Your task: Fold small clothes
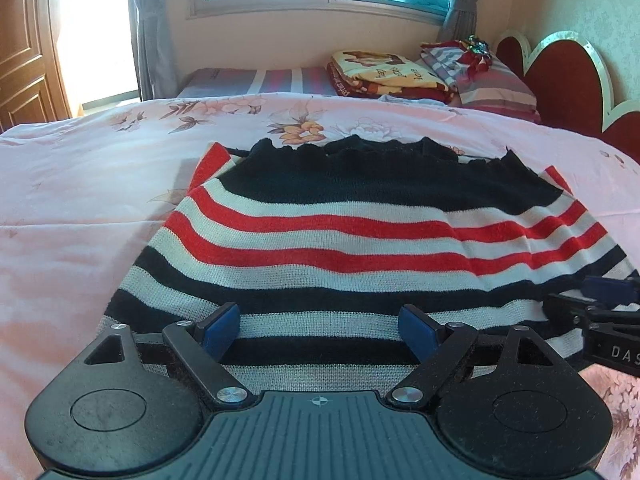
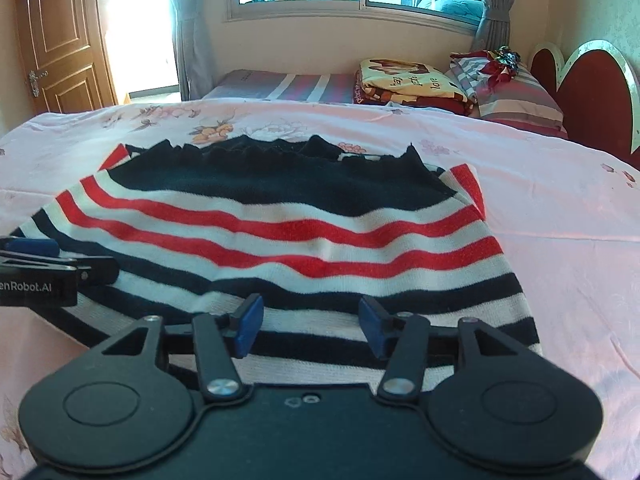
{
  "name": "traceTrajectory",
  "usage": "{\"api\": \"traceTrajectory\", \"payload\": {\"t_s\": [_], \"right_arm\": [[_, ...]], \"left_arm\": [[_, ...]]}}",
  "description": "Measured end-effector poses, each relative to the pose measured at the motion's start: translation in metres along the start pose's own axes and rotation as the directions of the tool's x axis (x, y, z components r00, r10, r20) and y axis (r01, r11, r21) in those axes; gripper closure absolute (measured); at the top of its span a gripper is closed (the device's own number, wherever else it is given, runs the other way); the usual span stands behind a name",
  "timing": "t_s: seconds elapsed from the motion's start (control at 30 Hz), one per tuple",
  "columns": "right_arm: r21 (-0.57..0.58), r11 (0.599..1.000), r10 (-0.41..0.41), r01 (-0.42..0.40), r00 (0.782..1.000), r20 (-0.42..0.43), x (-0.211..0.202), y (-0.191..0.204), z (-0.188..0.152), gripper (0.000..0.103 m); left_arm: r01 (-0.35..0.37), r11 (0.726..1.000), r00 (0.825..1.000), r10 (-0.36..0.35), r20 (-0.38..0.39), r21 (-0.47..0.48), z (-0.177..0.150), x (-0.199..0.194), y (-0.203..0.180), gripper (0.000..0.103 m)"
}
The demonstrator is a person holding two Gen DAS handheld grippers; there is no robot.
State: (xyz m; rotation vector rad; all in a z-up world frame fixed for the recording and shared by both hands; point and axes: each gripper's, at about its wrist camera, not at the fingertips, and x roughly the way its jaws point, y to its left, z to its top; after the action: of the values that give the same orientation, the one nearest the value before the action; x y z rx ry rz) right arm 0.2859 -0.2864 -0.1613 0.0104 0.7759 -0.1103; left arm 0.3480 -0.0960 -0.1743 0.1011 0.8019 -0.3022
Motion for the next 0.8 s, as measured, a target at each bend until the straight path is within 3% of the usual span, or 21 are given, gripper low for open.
{"api": "traceTrajectory", "payload": {"t_s": [0.2,0.37,0.57,0.8], "right_arm": [[-0.021,0.996,-0.084,0.084,0.996,0.007,-0.003,-0.026,-0.014,0.048],[0.027,0.991,-0.134,0.134,0.991,0.005,-0.01,-0.048,-0.021,0.048],[0.03,0.99,-0.137,0.138,0.99,-0.033,-0.007,-0.049,-0.023,0.046],[0.045,0.997,-0.062,0.06,0.998,0.029,-0.024,-0.031,-0.009,0.043]], "left_arm": [[0.005,1.0,1.0,-0.005,-0.005,0.021,-0.004,0.002,0.001,0.017],[-0.004,1.0,1.0,0.004,0.001,0.025,-0.006,0.001,0.0,0.017],[-0.016,0.999,1.0,0.016,-0.014,0.031,-0.003,0.0,-0.002,0.017],[-0.013,1.0,1.0,0.013,0.021,0.02,0.003,-0.016,-0.006,0.017]]}}
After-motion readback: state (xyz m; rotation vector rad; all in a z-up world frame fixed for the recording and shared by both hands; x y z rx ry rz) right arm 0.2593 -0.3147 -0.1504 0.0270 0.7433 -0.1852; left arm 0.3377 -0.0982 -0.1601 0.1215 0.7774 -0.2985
